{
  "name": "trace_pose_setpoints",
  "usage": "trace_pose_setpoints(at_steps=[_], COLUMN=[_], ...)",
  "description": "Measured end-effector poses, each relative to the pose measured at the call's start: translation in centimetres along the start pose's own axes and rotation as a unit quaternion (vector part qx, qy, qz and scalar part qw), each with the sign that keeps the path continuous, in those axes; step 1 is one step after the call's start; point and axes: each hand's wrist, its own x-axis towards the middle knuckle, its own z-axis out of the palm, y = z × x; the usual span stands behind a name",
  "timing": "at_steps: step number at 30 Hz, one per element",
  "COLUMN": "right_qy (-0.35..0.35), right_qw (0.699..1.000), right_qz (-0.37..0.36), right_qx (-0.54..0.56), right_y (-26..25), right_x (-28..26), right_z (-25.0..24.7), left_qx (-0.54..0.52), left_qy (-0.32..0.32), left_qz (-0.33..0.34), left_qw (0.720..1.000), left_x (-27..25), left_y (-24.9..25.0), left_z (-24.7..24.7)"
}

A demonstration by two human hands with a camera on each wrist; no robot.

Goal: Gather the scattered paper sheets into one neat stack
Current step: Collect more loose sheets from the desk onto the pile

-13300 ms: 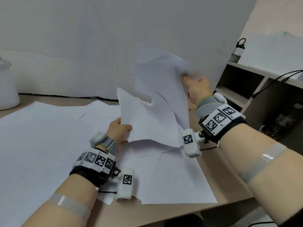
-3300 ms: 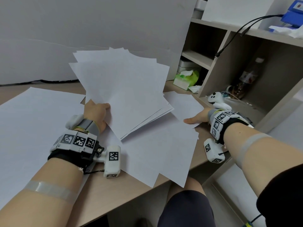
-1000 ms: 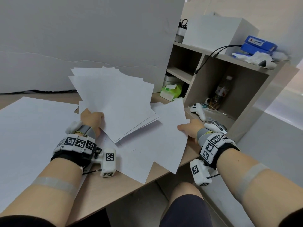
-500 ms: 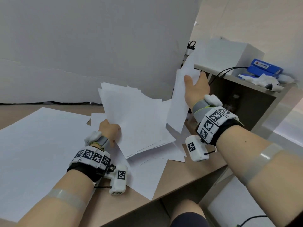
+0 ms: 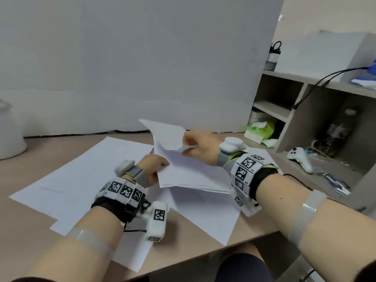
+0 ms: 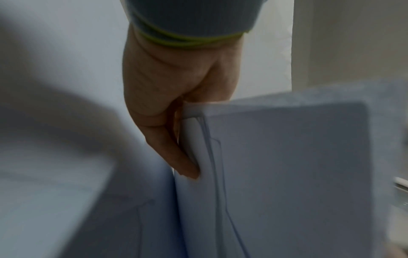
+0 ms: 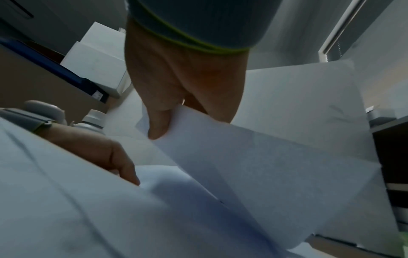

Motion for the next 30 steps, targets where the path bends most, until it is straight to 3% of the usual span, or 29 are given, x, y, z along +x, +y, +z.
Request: trace_pose_setpoints(at_steps=[5,10,14,17,23,30], right_qy=[-0.09,-0.134,-0.169,-0.187,-0.185,-0.125], right_qw=[0.996,0.99,0.985,0.982,0.98,0.965], right_qz=[0.018,0.035,0.027,0.028,0.059,0.212], right_qx=[-0.019,-0.004,0.005,0.014,-0.047,-0.087], right_y=[0.0,0.4,1.2,1.6,3.3,7.8], right_x=[-0.4,-0.9,-1.5,-2.0,-2.8,-3.6], right_z=[3.0,4.2,4.4,4.2,4.2,2.2], left_qx=[0.0,-0.057,-0.173,-0.186,-0.044,0.031], left_qy=[-0.008,0.014,-0.048,-0.054,-0.032,0.021], left_qz=[-0.04,-0.05,-0.09,-0.112,-0.099,-0.098], left_qw=[0.999,0.997,0.98,0.975,0.994,0.994], left_x=[-0.6,0.0,1.0,1.2,0.1,0.2], left_y=[-0.5,-1.3,-1.7,-1.6,-0.7,-0.3], left_z=[-2.6,-3.3,-4.0,-5.1,-5.1,-5.8])
